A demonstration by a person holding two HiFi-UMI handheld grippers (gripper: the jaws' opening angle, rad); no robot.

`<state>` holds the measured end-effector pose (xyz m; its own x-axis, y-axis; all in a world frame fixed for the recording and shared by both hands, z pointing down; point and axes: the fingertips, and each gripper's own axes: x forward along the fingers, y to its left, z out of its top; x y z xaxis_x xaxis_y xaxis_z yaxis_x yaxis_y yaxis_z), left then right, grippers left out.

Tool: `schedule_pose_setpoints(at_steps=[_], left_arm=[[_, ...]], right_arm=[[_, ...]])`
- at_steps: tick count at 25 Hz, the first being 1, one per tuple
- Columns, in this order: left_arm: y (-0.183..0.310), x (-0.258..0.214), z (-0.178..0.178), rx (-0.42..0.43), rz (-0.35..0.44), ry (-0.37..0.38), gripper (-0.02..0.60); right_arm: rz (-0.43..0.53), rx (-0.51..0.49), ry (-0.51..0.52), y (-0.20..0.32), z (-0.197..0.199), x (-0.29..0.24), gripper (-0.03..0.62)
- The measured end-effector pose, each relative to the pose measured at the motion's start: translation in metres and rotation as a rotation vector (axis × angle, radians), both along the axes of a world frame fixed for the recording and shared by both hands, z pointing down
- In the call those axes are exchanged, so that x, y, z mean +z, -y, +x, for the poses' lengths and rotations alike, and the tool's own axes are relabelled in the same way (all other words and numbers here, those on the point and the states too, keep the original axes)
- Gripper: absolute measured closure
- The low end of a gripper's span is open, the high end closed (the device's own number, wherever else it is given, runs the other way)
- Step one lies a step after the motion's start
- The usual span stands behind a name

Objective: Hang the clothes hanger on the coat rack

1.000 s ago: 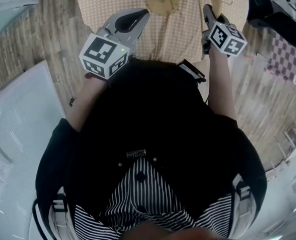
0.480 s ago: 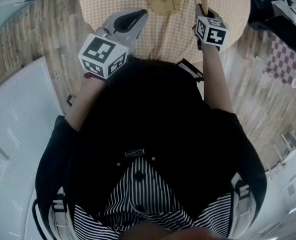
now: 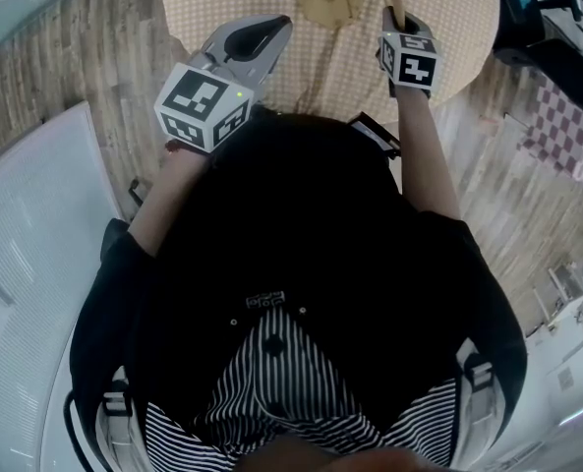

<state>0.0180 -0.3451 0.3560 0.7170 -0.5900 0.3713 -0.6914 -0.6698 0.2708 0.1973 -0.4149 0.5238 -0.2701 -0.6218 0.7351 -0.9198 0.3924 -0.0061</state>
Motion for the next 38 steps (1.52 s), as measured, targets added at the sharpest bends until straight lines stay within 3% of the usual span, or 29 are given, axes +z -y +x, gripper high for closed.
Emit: schedule_pose_setpoints(at_steps=[9, 15, 28, 38], left_arm=[[-0.001, 0.005, 0.001, -0.003, -0.012, -0.006, 0.584], [-0.001, 0.007, -0.001, -0.006, -0.018, -0.008, 0.584], [-0.001, 0.007, -0.005, -0.014, -0.022, -0.012, 0.584], [0.0, 0.004, 0.001, 0.003, -0.011, -0.022, 0.584]], right_arm=[[-0.015, 0.007, -0.001, 0.007, -0.001, 0.009, 0.593], [-0.037, -0.042, 0.092, 0.012, -0.019, 0.018, 0.592], [-0.093, -0.096, 0.18, -0.001, -0.056, 0.029, 0.592], [-0.106, -0.131, 0.21, -0.004, -0.057, 0.03, 0.584]])
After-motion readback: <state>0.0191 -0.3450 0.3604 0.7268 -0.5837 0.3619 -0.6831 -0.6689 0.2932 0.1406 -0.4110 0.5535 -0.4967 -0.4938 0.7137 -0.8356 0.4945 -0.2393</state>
